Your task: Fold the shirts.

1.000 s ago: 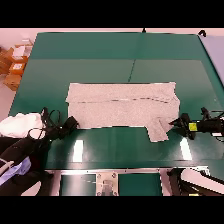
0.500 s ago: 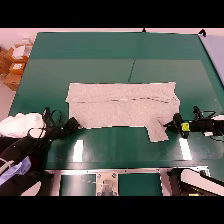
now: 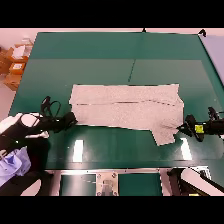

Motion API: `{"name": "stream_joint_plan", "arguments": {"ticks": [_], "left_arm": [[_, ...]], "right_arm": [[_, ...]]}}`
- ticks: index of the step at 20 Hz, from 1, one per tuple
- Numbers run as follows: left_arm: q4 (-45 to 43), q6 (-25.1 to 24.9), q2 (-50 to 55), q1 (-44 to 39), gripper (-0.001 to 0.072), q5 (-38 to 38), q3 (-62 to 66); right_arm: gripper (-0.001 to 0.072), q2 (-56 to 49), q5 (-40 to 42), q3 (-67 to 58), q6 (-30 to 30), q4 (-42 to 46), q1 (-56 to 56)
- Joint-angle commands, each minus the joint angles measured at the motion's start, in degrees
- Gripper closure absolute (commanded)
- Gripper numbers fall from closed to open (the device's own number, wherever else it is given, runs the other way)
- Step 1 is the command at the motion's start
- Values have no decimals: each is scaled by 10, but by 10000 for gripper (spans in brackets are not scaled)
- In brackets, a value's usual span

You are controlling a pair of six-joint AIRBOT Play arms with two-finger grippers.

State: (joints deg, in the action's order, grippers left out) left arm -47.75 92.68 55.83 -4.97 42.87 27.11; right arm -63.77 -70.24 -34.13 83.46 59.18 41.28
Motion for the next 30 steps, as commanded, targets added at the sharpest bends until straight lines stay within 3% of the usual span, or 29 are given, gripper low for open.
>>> {"name": "stream_joint_plan", "arguments": {"ticks": [1, 9, 18, 23, 24, 25, 26, 27, 29, 30], "left_arm": [[-151, 49, -1, 69, 685, 153, 64], [-118, 16, 16, 61, 685, 153, 204], [-54, -35, 298, 61, 684, 138, 415], [76, -130, 407, 61, 682, 40, 461], [105, -150, 417, 61, 647, 21, 461], [127, -166, 421, 61, 410, 10, 461], [132, -167, 419, 62, 208, 5, 462], [131, -167, 417, 66, 154, 12, 469], [129, -167, 417, 87, 152, 73, 504], [128, -167, 417, 99, 152, 112, 527]], "right_arm": [[703, 10, -21, -6, 19, 24, 11], [703, 4, -50, -151, 34, -21, -44], [702, -217, 7, -342, 72, -79, -142], [700, -350, 42, -424, 71, -119, -165], [657, -368, 42, -442, 66, -126, -165], [572, -381, 42, -459, 60, -127, -165], [539, -384, 40, -475, 45, -127, -160], [479, -384, 31, -492, 25, -126, -153], [176, -384, -23, -541, -23, -109, -129], [112, -384, -56, -561, -42, -80, -117]]}}
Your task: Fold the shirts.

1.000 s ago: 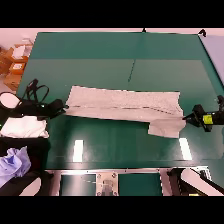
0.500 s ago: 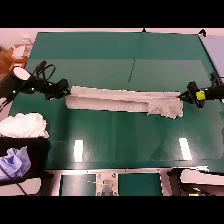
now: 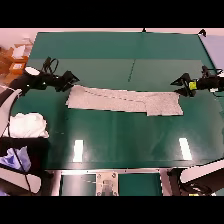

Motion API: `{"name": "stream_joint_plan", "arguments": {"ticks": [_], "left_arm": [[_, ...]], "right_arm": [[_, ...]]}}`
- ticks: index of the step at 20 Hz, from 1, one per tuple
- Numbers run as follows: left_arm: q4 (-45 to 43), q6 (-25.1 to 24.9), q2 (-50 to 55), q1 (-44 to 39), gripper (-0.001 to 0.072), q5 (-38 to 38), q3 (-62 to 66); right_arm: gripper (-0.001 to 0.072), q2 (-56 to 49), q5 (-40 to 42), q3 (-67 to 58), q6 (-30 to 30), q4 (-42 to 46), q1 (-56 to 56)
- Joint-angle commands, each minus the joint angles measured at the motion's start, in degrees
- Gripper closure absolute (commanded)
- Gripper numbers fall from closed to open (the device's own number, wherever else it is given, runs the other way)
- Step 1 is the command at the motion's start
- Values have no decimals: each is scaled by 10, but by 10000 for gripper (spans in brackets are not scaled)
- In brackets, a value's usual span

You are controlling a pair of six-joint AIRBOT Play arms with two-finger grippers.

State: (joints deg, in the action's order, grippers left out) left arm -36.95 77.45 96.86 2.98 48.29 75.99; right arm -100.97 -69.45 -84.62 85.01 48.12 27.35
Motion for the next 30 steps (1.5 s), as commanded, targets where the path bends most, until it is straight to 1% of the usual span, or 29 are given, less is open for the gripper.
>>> {"name": "stream_joint_plan", "arguments": {"ticks": [1, 2, 3, 4, 6, 7, 8, 9, 10, 13, 16, 17, 18, 19, 21, 23, 25, 27, 30], "left_arm": [[18, -15, 7, 32, 152, 91, 57], [18, -15, 7, 44, 152, 125, 74], [18, -15, 7, 53, 152, 154, 87], [18, -15, 7, 59, 153, 180, 97], [17, -15, 7, 63, 154, 205, 103], [17, -15, 7, 62, 176, 208, 103], [17, -16, 7, 61, 361, 209, 103], [19, -26, 7, 60, 569, 211, 103], [19, -31, 7, 60, 685, 212, 103], [19, -30, 7, 60, 684, 213, 103], [18, -32, 7, 50, 684, 212, 103], [18, -40, 7, 41, 684, 210, 103], [18, -49, 7, 27, 684, 207, 103], [17, -56, 7, 11, 684, 199, 103], [13, -59, 7, -25, 684, 175, 103], [-1, -59, 7, -76, 684, 135, 103], [-33, -59, 9, -144, 684, 73, 103], [-50, -59, 22, -219, 684, 12, 103], [-50, -58, 66, -320, 684, -70, 109]], "right_arm": [[97, -12, -96, -65, -75, 67, 34], [64, -13, -118, -64, -90, 94, 44], [57, -15, -132, -57, -104, 118, 53], [57, -19, -139, -44, -120, 121, 64], [57, -35, -143, -24, -148, 108, 76], [57, -49, -148, -18, -158, 101, 79], [57, -65, -156, -15, -169, 89, 79], [57, -79, -162, -15, -181, 72, 78], [57, -92, -164, -15, -187, 52, 74], [57, -113, -158, -15, -213, 3, 57], [61, -119, -144, -15, -220, 3, 32], [118, -119, -141, -15, -221, 3, 27], [378, -119, -143, -17, -221, 3, 24], [574, -119, -148, -19, -221, 3, 23], [701, -117, -163, -30, -221, 5, 23], [702, -105, -167, -45, -221, 5, 23], [703, -83, -175, -66, -212, 3, 20], [702, -60, -208, -93, -198, -2, 16], [702, -12, -262, -125, -161, -2, 2]]}}
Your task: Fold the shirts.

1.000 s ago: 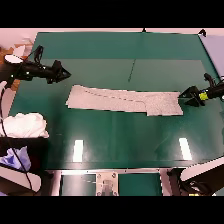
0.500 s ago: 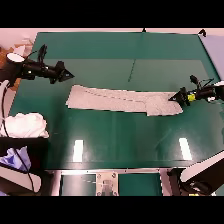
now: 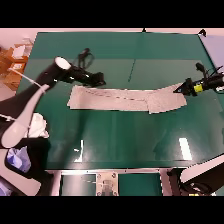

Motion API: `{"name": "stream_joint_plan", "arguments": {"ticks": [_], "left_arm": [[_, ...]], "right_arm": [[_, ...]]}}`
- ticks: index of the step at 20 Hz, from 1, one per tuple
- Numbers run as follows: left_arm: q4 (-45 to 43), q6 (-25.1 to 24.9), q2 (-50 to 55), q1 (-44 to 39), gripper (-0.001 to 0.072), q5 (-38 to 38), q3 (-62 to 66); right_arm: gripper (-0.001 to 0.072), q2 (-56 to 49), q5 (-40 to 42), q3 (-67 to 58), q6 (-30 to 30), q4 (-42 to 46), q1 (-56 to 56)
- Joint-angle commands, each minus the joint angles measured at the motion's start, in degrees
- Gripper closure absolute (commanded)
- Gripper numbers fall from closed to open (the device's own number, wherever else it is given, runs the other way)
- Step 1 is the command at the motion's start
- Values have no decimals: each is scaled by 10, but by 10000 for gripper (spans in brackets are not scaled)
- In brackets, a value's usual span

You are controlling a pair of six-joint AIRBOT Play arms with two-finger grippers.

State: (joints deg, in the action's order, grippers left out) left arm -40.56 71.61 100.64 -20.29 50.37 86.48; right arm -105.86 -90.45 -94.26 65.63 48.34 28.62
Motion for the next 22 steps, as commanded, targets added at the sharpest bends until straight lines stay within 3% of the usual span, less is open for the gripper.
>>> {"name": "stream_joint_plan", "arguments": {"ticks": [1, 5, 9, 15, 19, 22], "left_arm": [[-15, 6, 49, -110, 684, -110, 12], [-12, 60, 144, -151, 684, -122, 94], [-6, 82, 212, -157, 684, -91, 186], [-4, 90, 238, -156, 684, -56, 215], [-29, 89, 221, -110, 684, 74, 266], [-135, 97, 172, -43, 684, 234, 326]], "right_arm": [[702, 52, -68, -38, 46, -4, -16], [702, 111, -110, -56, 89, -18, -49], [702, 148, -110, -57, 107, -73, -87], [702, 152, -92, -61, 121, -78, -134], [702, 152, -82, -61, 142, -79, -143], [702, 152, -59, -60, 170, -79, -178]]}}
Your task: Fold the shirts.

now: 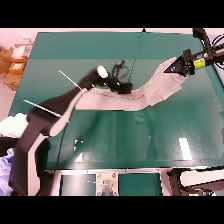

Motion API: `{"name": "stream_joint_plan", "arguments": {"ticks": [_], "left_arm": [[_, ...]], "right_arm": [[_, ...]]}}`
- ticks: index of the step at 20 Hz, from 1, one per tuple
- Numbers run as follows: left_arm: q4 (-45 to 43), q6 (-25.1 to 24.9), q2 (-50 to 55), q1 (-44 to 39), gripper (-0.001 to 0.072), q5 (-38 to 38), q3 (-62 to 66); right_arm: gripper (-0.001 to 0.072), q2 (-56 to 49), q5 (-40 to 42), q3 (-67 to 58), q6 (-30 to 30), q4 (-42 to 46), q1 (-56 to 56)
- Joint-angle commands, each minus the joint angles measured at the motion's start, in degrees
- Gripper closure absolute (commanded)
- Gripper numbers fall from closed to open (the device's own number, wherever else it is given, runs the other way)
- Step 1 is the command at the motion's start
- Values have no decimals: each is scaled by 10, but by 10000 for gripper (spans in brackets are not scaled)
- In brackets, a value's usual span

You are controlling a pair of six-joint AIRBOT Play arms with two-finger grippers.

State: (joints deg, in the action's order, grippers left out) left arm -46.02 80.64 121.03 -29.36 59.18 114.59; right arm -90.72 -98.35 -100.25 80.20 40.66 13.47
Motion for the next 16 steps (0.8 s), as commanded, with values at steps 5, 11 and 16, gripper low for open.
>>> {"name": "stream_joint_plan", "arguments": {"ticks": [5, 11, 16], "left_arm": [[-242, 10, -159, 172, 683, 290, 45], [-245, 8, -218, 275, 683, 310, 43], [-243, -17, -218, 287, 684, 314, 13]], "right_arm": [[701, -4, 156, 19, 68, 0, -195], [700, -97, 414, 34, 103, 2, -416], [167, -216, 630, 26, 92, -23, -528]]}}
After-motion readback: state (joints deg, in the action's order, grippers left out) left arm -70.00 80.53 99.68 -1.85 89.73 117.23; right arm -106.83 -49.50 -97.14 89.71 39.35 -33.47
